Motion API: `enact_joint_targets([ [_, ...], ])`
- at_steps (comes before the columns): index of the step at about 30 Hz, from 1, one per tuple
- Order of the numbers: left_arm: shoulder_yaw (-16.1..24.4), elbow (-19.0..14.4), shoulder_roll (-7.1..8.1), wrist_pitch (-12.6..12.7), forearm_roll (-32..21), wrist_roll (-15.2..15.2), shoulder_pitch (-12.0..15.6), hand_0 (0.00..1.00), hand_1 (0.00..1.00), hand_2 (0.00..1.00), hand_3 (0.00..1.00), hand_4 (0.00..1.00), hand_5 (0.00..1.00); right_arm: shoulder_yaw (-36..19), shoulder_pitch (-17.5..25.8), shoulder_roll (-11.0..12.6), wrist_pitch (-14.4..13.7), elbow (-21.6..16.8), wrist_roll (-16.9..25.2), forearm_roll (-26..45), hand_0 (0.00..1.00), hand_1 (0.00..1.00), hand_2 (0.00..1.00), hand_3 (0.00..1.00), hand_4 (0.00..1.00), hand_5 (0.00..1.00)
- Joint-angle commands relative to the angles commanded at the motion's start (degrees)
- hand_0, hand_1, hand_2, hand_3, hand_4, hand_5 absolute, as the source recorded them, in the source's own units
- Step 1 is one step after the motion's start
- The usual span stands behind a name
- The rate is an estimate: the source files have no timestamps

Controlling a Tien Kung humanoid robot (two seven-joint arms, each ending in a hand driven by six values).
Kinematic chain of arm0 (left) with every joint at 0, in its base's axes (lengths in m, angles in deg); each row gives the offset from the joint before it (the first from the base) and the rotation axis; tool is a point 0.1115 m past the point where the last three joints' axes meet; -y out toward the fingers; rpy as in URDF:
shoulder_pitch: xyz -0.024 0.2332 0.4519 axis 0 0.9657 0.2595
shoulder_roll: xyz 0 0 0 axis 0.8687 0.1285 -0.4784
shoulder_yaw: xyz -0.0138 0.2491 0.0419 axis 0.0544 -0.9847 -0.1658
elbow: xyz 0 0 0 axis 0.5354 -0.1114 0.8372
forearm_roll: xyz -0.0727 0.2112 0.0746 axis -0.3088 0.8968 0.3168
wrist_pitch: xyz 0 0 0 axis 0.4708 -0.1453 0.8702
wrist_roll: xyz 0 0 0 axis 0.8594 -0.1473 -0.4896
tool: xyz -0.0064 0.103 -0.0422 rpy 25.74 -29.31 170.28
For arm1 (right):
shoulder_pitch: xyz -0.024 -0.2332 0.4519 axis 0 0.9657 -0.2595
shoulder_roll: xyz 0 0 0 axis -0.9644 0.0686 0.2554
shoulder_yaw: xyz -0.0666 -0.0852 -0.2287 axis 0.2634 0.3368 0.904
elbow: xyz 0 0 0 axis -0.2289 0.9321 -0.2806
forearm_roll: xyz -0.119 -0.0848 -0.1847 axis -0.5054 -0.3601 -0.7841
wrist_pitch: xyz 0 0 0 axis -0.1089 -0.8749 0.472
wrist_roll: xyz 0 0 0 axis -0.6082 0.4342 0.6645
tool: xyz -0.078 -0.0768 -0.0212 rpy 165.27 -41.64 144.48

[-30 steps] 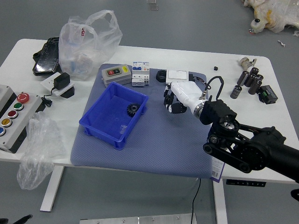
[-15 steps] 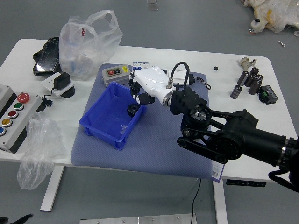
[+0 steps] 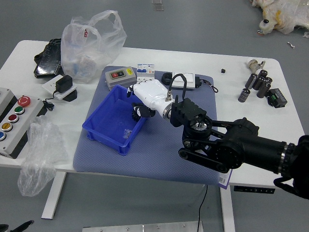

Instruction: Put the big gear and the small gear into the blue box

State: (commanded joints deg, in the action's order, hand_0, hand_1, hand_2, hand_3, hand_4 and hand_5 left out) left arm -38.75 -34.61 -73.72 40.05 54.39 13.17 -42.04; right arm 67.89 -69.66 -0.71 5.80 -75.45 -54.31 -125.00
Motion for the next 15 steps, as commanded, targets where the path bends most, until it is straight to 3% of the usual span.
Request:
enact_joint_targets([
  [8, -0.14, 0.02, -0.02, -0.01, -0.07, 0.06, 0.08, 0.661, 0.566, 0.587, 0.752, 0.764, 0.715, -0.96, 0.41, 0.21, -0.09, 0.28, 0.14, -0.32, 0.587, 0.735, 0.705, 0.674, 0.282, 0.083],
  [14, -0.28, 0.07, -0.09, 0.00, -0.19, 0.16, 0.08, 0.661, 0.566, 0.587, 0.752, 0.763, 0.713, -7.60, 2.22, 2.87, -0.95, -1.45, 0.29, -2.92, 0.587, 0.732, 0.706, 0.674, 0.302, 0.108],
  [15, -0.30, 0.08, -0.09, 0.00, -0.21, 0.17, 0.10, 0.661, 0.566, 0.587, 0.752, 0.763, 0.712, -8.67, 2.67, 3.42, -1.28, -1.89, 0.41, -3.16, 0.616, 0.742, 0.753, 0.696, 0.524, 0.255],
])
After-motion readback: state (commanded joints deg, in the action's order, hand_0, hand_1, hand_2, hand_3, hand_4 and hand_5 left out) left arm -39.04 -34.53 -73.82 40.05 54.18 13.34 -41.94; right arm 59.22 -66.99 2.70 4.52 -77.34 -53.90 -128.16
